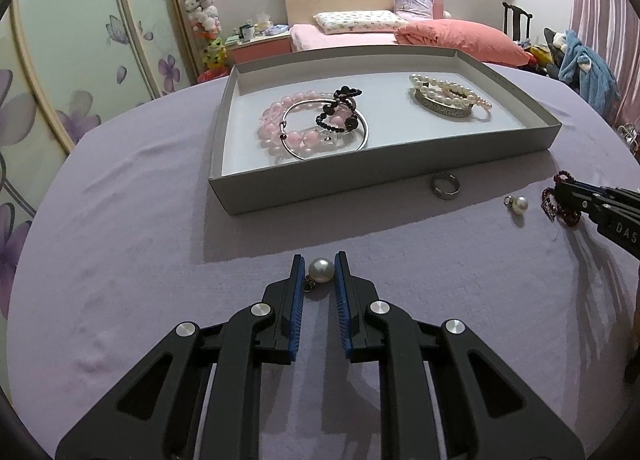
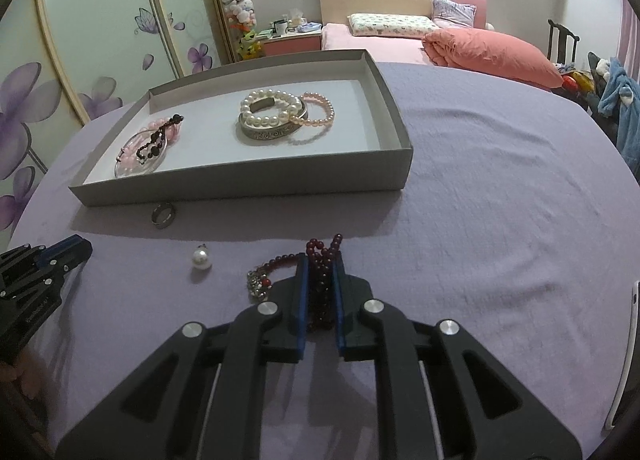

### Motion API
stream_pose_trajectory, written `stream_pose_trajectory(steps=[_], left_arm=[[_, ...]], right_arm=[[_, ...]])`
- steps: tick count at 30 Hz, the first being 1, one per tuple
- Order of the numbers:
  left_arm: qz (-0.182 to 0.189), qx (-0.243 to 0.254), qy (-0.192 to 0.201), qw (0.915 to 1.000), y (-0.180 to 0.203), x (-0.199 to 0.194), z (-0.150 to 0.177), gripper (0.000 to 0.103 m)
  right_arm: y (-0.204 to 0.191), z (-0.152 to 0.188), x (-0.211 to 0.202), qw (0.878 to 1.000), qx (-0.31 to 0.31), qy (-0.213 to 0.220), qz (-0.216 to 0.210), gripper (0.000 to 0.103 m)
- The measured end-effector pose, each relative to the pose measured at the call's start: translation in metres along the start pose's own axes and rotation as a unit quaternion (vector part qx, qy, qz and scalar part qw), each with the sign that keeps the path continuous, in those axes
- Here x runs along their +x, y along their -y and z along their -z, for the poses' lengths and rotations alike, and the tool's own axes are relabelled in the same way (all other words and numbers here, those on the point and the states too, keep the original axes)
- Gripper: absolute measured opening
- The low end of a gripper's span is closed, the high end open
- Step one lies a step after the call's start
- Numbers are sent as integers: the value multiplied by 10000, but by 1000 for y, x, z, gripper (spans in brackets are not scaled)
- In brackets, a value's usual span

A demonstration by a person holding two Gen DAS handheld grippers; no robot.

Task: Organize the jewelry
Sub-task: 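Lift the pearl earring with the left tool while the right tool lifts the red bracelet, then carry the pearl earring and red beaded bracelet into the tray and open both tools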

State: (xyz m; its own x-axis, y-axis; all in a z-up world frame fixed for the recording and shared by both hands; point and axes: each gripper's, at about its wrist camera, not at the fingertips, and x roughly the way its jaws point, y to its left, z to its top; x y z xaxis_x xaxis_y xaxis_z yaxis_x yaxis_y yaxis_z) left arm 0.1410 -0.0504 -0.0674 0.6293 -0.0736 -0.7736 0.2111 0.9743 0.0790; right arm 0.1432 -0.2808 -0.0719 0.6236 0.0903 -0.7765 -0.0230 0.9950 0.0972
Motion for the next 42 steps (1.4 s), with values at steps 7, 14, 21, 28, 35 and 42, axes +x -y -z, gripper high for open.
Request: stream_pose_trajectory(steps=[7, 14, 21, 28, 35, 42], left_arm=[[45, -32, 1, 10000, -3, 1, 0, 16], [98, -107, 6, 9999, -7, 1, 1, 16], [85, -137, -3, 9999, -11, 1, 1, 16], [68, -122, -6, 9999, -10, 2, 1, 16], [83, -134, -7, 9999, -11, 2, 1, 16], [217, -250, -1, 9995, -15, 0, 1, 16]], right_arm=[[2, 1, 0, 10000, 37, 1, -34, 12], [2, 0, 0, 10000, -5, 0, 35, 11], [0, -1, 0, 9999, -40, -7, 104, 11], [-2, -1, 1, 9999, -60, -10, 138, 11], [-2, -1, 1, 9999, -60, -10, 137, 11], [1, -1, 1, 10000, 36, -9, 29, 11]])
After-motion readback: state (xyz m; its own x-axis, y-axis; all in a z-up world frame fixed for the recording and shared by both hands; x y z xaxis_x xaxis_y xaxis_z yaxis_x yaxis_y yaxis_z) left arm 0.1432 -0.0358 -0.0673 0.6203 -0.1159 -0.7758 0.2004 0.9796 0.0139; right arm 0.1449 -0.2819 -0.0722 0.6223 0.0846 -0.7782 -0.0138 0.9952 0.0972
